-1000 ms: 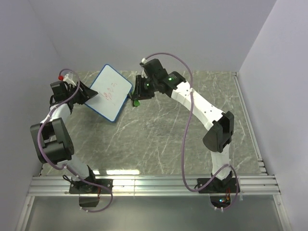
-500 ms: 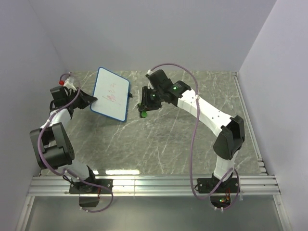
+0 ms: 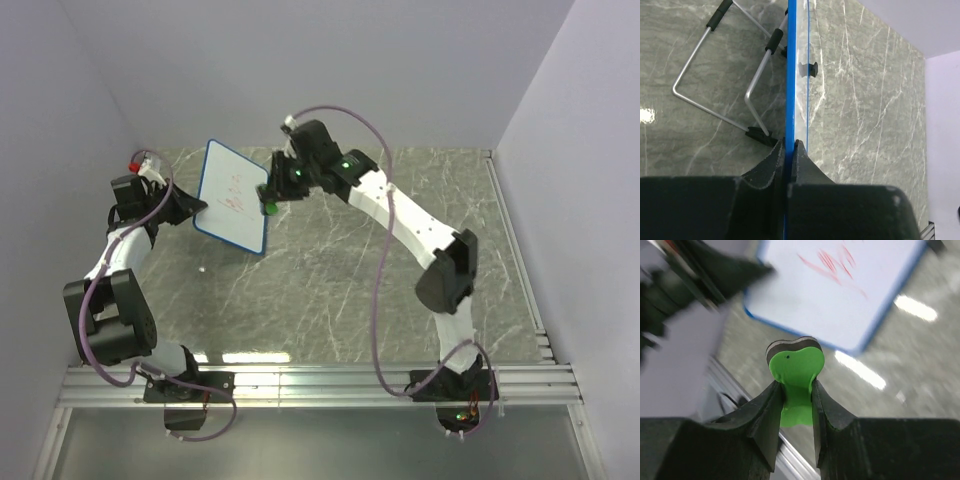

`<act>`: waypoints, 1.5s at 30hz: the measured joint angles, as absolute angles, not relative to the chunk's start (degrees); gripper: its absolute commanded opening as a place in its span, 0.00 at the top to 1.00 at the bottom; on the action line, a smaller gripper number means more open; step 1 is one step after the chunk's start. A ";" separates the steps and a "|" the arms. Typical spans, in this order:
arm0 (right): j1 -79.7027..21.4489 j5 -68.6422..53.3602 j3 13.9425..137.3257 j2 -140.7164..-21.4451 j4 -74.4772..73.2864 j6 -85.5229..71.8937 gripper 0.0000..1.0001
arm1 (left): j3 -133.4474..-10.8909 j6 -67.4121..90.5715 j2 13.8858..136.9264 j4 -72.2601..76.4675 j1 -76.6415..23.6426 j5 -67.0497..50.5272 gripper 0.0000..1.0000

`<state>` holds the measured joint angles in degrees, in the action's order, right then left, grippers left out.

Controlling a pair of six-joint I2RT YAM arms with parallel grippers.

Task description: Erase the whiteboard

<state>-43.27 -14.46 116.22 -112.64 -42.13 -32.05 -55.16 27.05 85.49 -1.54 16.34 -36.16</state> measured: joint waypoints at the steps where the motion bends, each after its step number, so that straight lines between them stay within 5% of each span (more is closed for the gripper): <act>1: -43.27 -15.40 120.25 -115.33 -40.71 -32.25 1.00 | -55.16 27.16 85.08 -2.09 16.21 -35.66 1.00; 6: -43.24 -21.06 136.84 -130.28 -31.51 -37.71 1.00 | -54.72 27.94 83.07 -3.90 16.03 -33.78 1.00; 17: -43.46 -24.62 137.58 -145.25 -24.93 -46.00 1.00 | -46.54 28.32 78.43 0.78 15.81 -34.61 1.00; 45: -44.77 -21.89 138.69 -144.00 -32.69 -38.94 1.00 | -42.85 29.21 74.32 0.54 7.03 -28.99 1.00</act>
<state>-44.77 -21.89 138.69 -144.00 -32.69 -38.94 -42.85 29.21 74.32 0.54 7.03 -28.99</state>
